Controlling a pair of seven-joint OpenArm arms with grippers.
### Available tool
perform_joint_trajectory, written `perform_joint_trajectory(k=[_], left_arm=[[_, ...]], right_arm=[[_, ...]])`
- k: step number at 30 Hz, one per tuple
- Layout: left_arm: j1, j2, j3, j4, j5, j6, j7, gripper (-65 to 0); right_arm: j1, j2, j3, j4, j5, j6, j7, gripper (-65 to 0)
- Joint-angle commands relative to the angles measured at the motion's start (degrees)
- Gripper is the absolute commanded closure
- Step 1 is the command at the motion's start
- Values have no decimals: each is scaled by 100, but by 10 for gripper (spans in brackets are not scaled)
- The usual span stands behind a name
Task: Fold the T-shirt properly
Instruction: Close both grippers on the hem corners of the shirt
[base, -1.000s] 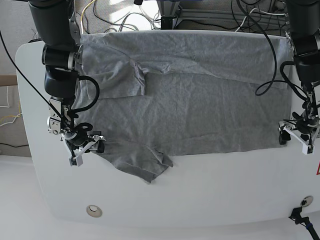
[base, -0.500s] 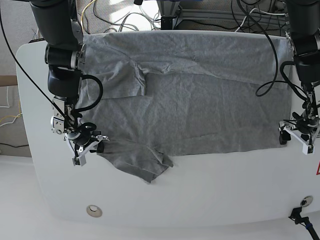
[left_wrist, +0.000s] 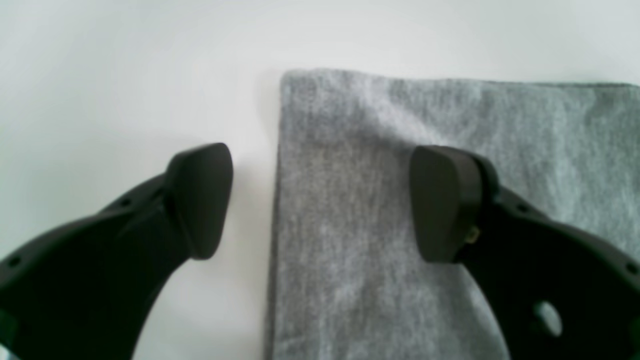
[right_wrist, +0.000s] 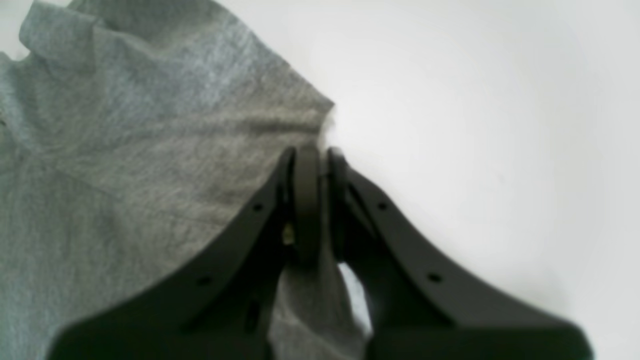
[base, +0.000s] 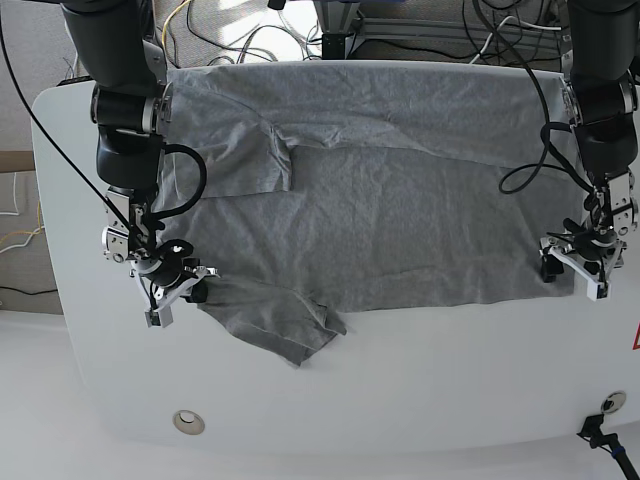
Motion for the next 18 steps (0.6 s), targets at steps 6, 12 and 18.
perform_joint_trajectory(k=[6,12,18], left_arm=[[-329,-70,-17,-33,-29,-21,31,-522],[-347,-70,-35,-77,-46,-21,31,-522],[-347,44,-35,-77,-46,-48,31,-506]], right_arm=[[96,51,4,46,-88,8,-140,0],[96,33,4,46,-88,8,-140,0],[96,33,4,46,-88,8,-140,0]])
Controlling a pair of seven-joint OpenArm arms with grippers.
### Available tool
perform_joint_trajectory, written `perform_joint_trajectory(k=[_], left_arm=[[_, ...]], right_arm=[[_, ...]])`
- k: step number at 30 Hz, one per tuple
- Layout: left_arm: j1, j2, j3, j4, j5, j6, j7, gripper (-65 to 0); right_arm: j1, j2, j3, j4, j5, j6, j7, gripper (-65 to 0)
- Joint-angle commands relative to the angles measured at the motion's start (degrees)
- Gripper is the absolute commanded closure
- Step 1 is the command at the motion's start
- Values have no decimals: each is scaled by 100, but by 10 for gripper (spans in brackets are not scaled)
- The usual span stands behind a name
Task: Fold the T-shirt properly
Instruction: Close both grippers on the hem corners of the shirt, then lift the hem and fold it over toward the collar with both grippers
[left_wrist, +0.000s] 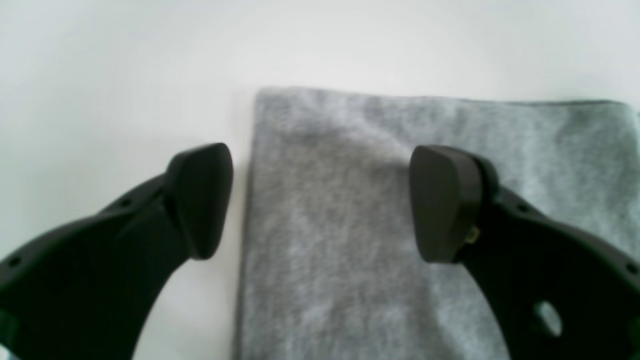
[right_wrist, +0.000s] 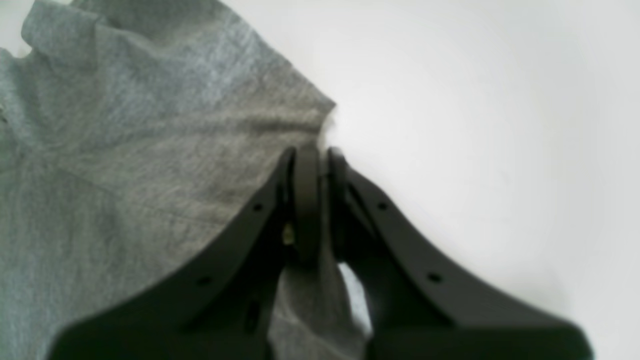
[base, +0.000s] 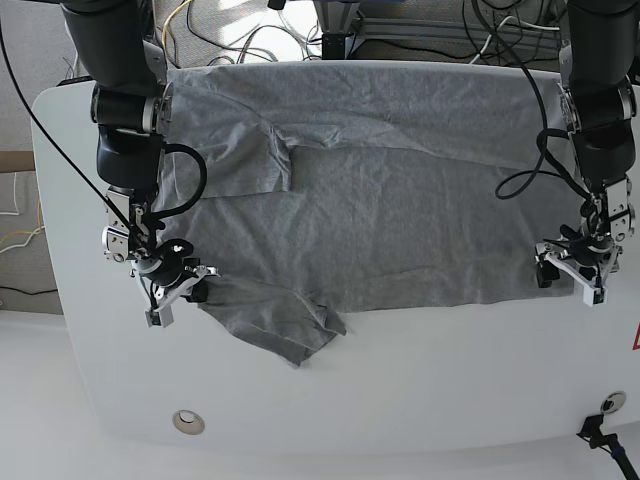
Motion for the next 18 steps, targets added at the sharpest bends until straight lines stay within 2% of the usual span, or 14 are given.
perform_joint_trajectory(k=[1,7,9,14,17,18], left_arm=[[-155,-63,-22,72,-55,-43,-33,-477],[-146,16,-30,107,-55,-43,-33,-175],[-137,16,-30,107,-64,-52,-33,-129],[-128,16,-30,256,-64,-61,-33,-80],[4,16,-39,494,-64,-61,-33,0],[12,7,-39,529,-64,-61,-33,0]], right_arm=[[100,35,4,35,-86,6,-140,0],[-84,44,4,219,-86,6,-140,0],[-119,62,4,228,-86,6,-140,0],[-225,70,4,228,-86,6,-140,0],[-251,70,4,334,-86,6,-140,0],[-260,70,4,404,-86,6,-140,0]])
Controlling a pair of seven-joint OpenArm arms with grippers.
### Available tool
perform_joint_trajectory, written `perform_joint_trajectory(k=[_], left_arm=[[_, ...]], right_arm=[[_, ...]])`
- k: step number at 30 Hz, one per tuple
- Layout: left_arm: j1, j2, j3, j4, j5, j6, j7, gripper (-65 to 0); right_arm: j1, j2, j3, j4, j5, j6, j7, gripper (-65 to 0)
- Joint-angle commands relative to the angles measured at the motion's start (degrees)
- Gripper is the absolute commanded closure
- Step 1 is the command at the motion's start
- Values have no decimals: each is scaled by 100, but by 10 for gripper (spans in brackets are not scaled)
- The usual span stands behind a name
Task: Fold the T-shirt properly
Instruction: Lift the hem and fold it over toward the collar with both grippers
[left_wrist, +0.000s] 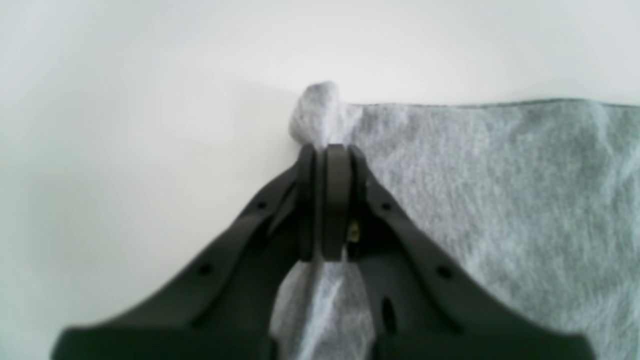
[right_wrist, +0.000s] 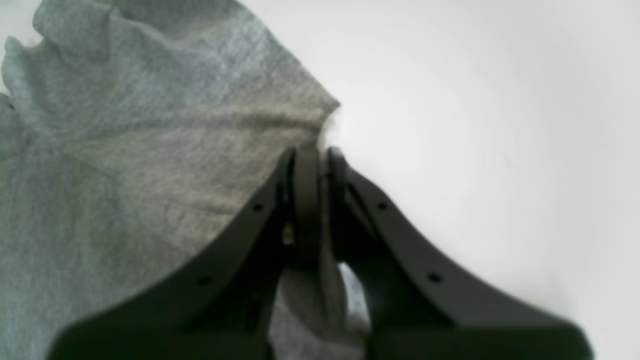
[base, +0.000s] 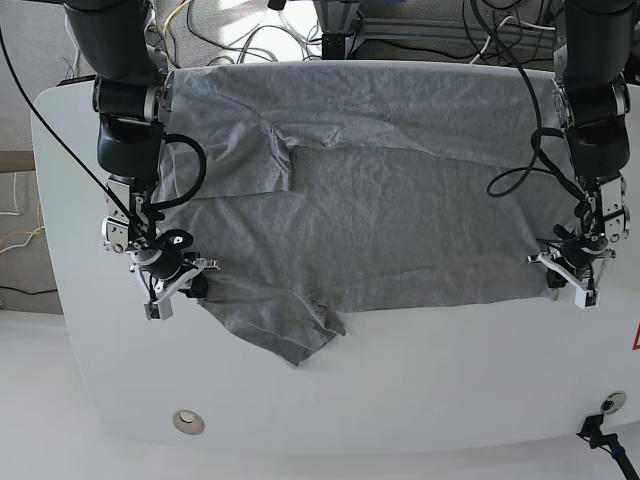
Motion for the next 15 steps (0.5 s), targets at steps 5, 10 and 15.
perform_joint_trajectory(k=[5,10,15], left_arm=[[-132,-120,-19,148,-62,-15,-140,0],[-132,-129,-81,148,-62,-15,-140,0],[-123,-155,-732,157,-62,-243,-140,0]], right_arm=[[-53,46,-9,417,-126,-16,-278,0],[-26,64,-9,540,-117,-16,-286,0],[-62,81,26,1252,-108,-16,-682,0]])
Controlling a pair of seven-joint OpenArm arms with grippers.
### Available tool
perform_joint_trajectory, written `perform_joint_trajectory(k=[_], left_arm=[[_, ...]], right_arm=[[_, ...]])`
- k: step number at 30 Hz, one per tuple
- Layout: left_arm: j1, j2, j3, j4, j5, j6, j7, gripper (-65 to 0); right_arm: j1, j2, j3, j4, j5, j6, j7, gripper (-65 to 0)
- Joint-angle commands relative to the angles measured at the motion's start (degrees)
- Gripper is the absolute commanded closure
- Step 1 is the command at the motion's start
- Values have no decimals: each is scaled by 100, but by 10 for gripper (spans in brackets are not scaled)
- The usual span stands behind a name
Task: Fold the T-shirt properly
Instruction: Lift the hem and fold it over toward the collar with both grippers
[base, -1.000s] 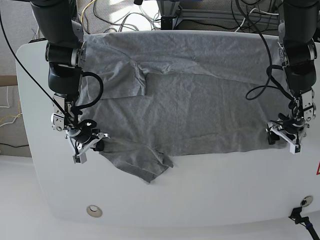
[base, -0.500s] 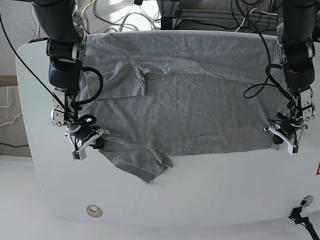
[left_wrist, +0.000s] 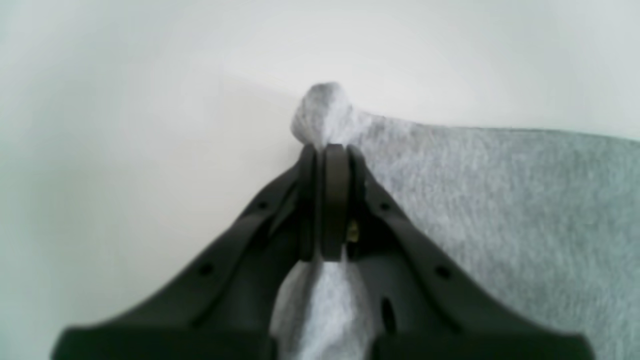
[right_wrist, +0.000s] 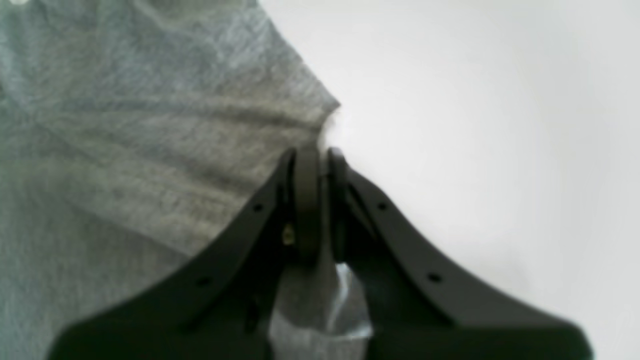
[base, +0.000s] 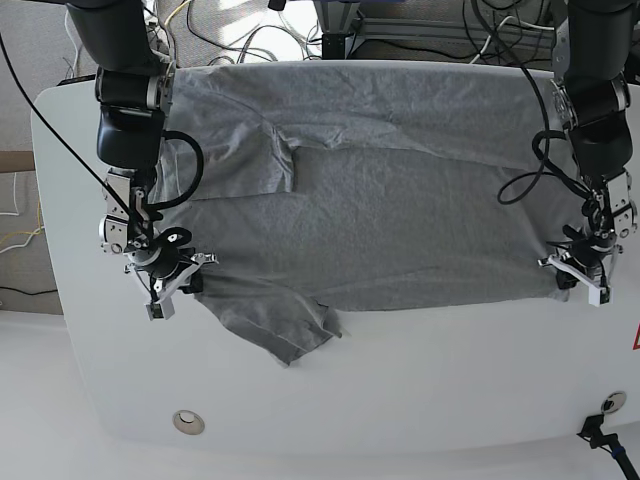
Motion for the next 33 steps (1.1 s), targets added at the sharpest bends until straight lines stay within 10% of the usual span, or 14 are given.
perform_joint_trajectory(k=[1,5,20,33], left_arm=[[-162,-210,-67,124,-62,-299,-160,0],[-57,-324,-67,124,-62,-827,-142,0],[2071,-632,-76,3483,-1231,-853,1133,0],[3275,-641,-841,4467,-1231,-862,1186,0]], right_arm=[[187,150,32,510,89,12,-150,0],[-67,193,41,1275,98,12,-572,0],[-1404,202,50,4000,89,12,-2040,0],[-2511,334,50,5468,71,12,-2681,0]])
